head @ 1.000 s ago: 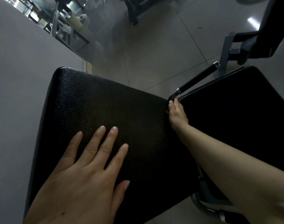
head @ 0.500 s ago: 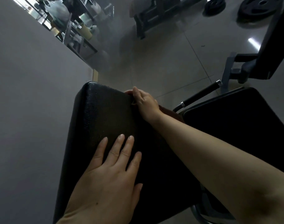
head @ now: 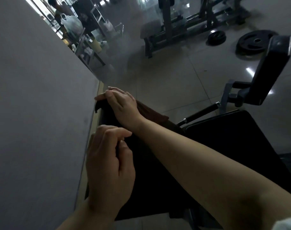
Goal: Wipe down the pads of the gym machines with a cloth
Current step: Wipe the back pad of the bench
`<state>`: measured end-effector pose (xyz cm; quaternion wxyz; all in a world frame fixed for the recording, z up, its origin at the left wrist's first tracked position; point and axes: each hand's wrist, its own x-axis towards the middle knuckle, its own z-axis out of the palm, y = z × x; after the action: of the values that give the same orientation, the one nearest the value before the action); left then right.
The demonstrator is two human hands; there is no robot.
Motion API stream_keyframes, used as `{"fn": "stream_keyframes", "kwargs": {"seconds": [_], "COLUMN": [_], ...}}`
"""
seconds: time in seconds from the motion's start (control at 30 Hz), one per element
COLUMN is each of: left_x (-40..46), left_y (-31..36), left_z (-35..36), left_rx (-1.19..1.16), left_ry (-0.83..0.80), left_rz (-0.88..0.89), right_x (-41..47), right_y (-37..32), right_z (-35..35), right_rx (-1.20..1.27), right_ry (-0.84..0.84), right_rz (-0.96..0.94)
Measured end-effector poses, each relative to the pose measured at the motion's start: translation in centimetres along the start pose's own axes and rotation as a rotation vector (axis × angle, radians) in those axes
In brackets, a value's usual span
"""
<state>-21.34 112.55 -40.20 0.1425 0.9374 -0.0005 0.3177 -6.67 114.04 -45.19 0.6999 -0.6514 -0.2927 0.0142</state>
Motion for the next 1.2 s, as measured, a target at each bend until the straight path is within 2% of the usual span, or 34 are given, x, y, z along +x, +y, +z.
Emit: {"fn": "stream_keyframes", "kwargs": {"seconds": [0.1,0.23,0.53,0.6,0.63,0.7,0.73,0.77,0.8,0.83,0.9,1.1,1.2], "left_x": [0.1,0.4,0.6,0.5,0.5,0.6,0.6,0.7,0.8,0.8,0.8,0.6,0.0], "left_y": [-0.3,-1.1,-1.5,-1.6,-1.7,-1.9,-1.9,-1.9,-1.9,-1.9,-1.9,-1.9,-1.1], "left_z": [-0.4,-0.3,-0.2,-0.1,-0.1,0.0,0.1,0.1,0.2,0.2,0.2,-1.0,-2.0], "left_rx": [-0.081,-0.239,-0.437,-0.44,-0.442,-0.456,-0.466,-0.474,-0.481,-0.486,-0.494,-0.551,-0.551], "left_ry": [0.196,0.404,0.505,0.515,0.523,0.526,0.519,0.511,0.508,0.511,0.523,0.566,0.481], "left_rz": [-0.106,-0.43,-0.53,-0.517,-0.521,-0.563,-0.591,-0.613,-0.625,-0.633,-0.652,-0.738,-0.727], "right_x": [-2.2,-5.0,-10.1,-10.7,-10.7,-10.4,-10.0,-9.6,-9.2,-9.0,-9.0,-12.9,-14.8], "right_y": [-1.0,-2.2,-4.6,-5.4,-5.8,-6.1,-5.7,-5.1,-4.5,-4.3,-4.0,-4.2,-4.7], "right_z": [0.0,0.4,1.2,0.6,-0.1,-1.4,-1.7,-1.6,-1.2,-0.7,0.4,1.2,1.7], "right_rx": [-0.016,-0.025,-0.083,0.074,0.265,0.575,0.545,0.38,0.173,-0.023,-0.194,-0.226,-0.171], "right_ry": [-0.094,-0.137,-0.206,-0.238,-0.215,-0.007,0.109,0.179,0.157,0.057,-0.109,-0.106,-0.089], "right_rz": [-0.032,-0.021,-0.012,0.043,0.106,0.205,0.253,0.303,0.378,0.504,0.65,0.428,0.311]}}
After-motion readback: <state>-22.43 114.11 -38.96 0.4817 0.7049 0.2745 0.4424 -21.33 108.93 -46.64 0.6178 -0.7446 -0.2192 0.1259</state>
